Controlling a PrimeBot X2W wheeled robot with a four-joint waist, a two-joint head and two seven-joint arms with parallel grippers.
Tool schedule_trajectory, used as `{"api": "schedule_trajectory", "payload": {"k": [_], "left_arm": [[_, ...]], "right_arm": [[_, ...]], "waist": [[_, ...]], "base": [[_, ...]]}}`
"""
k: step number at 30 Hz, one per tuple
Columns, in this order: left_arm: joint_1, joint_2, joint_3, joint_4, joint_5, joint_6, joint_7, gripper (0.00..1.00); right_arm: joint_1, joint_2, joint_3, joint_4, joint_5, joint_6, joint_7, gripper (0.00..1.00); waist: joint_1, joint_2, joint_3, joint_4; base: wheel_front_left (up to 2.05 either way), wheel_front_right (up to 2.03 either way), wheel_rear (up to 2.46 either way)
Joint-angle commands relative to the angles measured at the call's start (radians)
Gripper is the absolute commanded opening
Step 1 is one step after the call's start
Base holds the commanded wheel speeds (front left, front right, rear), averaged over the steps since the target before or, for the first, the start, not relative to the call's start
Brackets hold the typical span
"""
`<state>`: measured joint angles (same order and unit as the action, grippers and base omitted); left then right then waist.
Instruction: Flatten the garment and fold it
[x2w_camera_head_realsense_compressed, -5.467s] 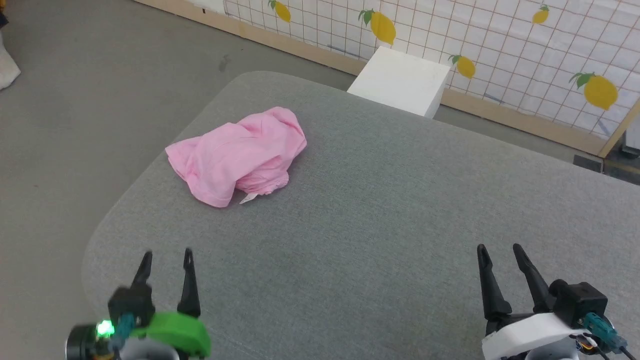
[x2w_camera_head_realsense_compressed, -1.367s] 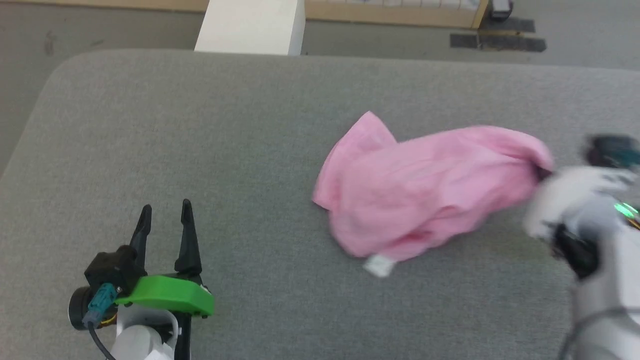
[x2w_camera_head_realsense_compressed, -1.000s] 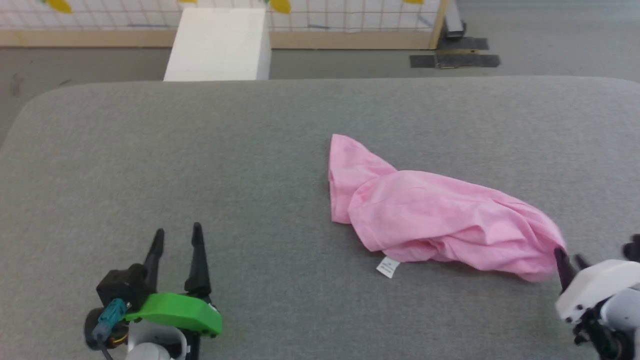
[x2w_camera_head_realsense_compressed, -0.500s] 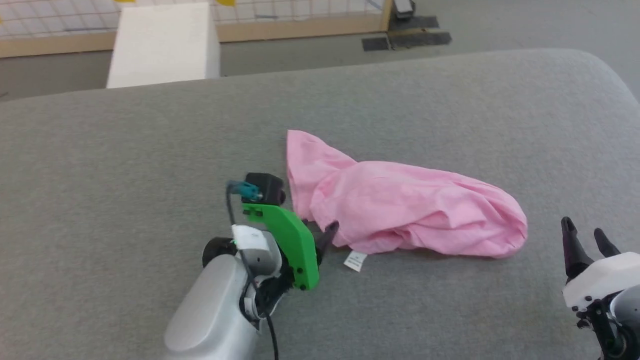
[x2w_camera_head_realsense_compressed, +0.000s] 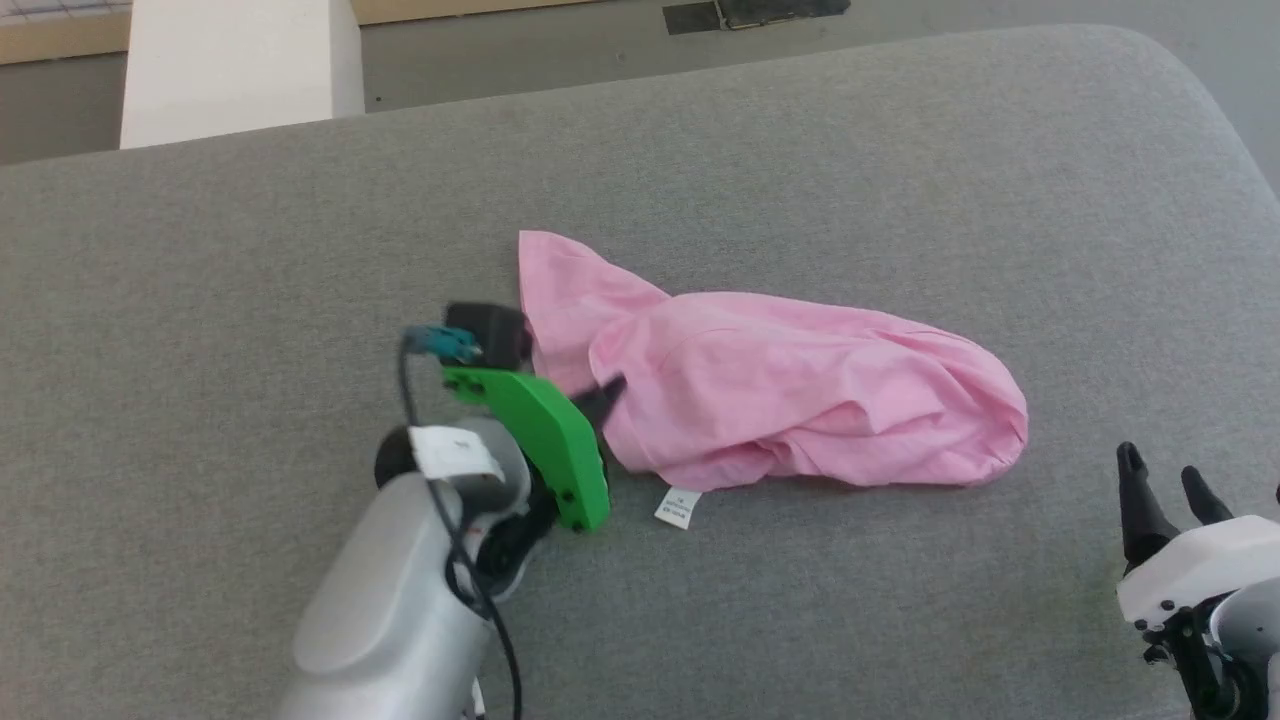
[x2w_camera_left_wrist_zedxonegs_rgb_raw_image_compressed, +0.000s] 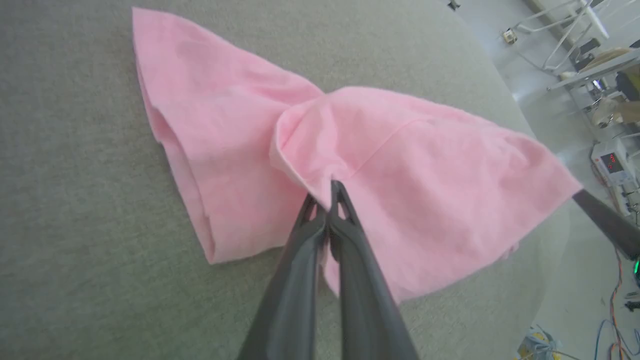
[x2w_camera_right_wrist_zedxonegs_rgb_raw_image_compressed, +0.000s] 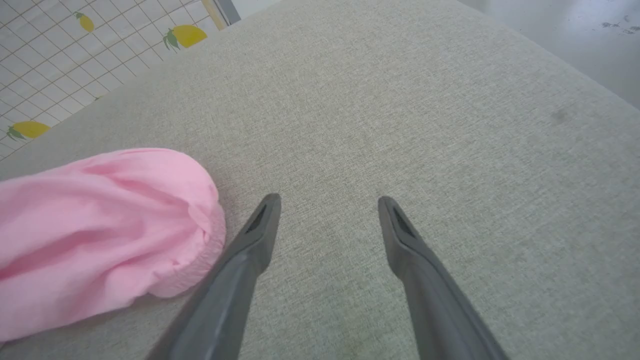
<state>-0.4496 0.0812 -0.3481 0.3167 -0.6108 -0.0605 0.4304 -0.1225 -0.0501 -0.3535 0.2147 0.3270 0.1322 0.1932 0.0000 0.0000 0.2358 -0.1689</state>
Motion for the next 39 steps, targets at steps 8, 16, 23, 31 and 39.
{"api": "schedule_trajectory", "payload": {"k": [8, 16, 23, 31, 39], "left_arm": [[0.043, 0.037, 0.208, -0.22, -0.089, 0.081, -0.155, 0.0], [0.381, 0.091, 0.35, -0.238, -0.091, 0.238, -0.17, 0.0], [0.424, 0.063, 0.368, -0.19, -0.114, 0.225, -0.225, 1.0], [0.412, 0.13, 0.324, -0.242, 0.155, 0.196, -0.624, 1.0], [0.435, 0.09, 0.287, -0.229, 0.178, 0.193, -0.665, 1.0]], "right_arm": [[-0.015, 0.0, 0.029, 0.012, 0.005, -0.002, -0.006, 1.0], [-0.003, 0.0, 0.036, 0.003, -0.004, -0.002, 0.01, 1.0], [0.005, 0.0, 0.052, -0.008, -0.012, -0.002, 0.031, 1.0], [-0.1, 0.0, 0.177, -0.076, -0.047, -0.002, 0.107, 1.0], [-0.222, 0.0, 0.386, 0.027, -0.144, -0.002, 0.409, 1.0]], "waist": [[0.0, 0.0, -0.047, 0.072], [0.0, 0.0, -0.064, 0.128], [0.0, 0.0, -0.076, 0.159], [0.0, 0.0, -0.068, 0.186], [0.0, 0.0, -0.032, 0.233]], "base": [[0.0, 0.0, 0.0], [0.0, 0.0, 0.0], [0.0, 0.0, 0.0], [0.0, 0.0, 0.0], [0.0, 0.0, 0.0]]}}
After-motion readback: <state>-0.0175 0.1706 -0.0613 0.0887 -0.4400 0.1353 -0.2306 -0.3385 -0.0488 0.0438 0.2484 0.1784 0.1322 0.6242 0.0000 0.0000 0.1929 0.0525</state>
